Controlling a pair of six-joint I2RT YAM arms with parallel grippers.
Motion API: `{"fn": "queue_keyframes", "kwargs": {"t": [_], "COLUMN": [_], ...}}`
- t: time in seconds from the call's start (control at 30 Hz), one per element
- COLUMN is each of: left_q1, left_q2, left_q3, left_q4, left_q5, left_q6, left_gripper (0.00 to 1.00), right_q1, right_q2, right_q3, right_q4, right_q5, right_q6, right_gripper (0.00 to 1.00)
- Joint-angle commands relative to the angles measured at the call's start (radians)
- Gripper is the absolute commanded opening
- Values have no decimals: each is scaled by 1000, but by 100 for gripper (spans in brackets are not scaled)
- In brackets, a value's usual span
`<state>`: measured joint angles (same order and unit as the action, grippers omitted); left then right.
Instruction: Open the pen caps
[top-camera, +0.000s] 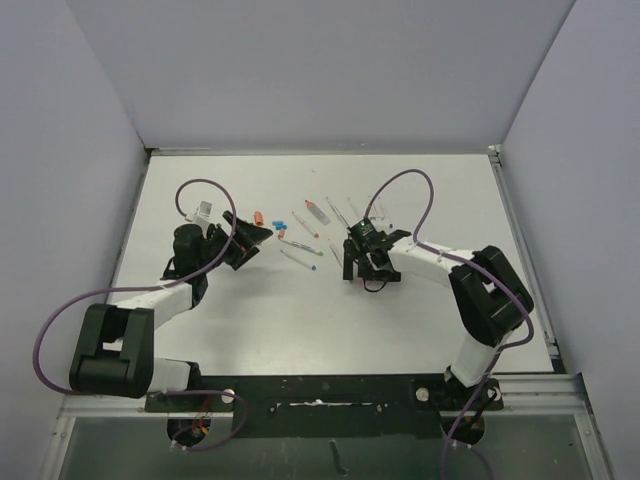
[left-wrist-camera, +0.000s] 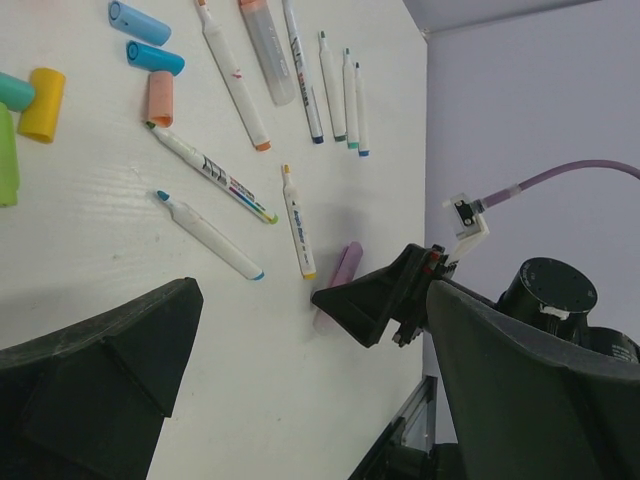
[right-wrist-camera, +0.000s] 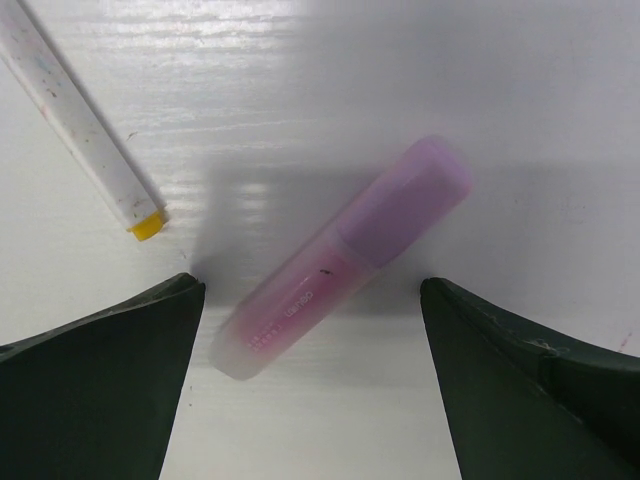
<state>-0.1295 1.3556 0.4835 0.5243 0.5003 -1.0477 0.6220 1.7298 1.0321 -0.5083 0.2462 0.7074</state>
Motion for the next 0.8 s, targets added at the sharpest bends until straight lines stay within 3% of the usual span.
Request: {"fn": "queue_keyframes", "kwargs": {"t": [0.0, 0.47, 0.67, 0.77], "left_q1": [-5, -60, -75, -79], "left_q2": [15, 53, 81, 82], "left_q3": [53, 87, 100, 107], "left_q4": [77, 72, 86, 88], "left_q5": [12, -20, -19, -19], "left_q6": [-6, -2, -8, -8], "left_gripper": [98, 98, 98, 98], "right_q1": [-31, -102, -103, -104], "right_q2": [-35, -104, -113, -93], "right_q3": [-17, -113, -121, -119], "right_q4": [52, 30, 45, 67], "right_q5": [-13, -32, -69, -96], "right_q6": [-19, -85, -106, -112], "right_gripper": [93, 84, 73, 62]}}
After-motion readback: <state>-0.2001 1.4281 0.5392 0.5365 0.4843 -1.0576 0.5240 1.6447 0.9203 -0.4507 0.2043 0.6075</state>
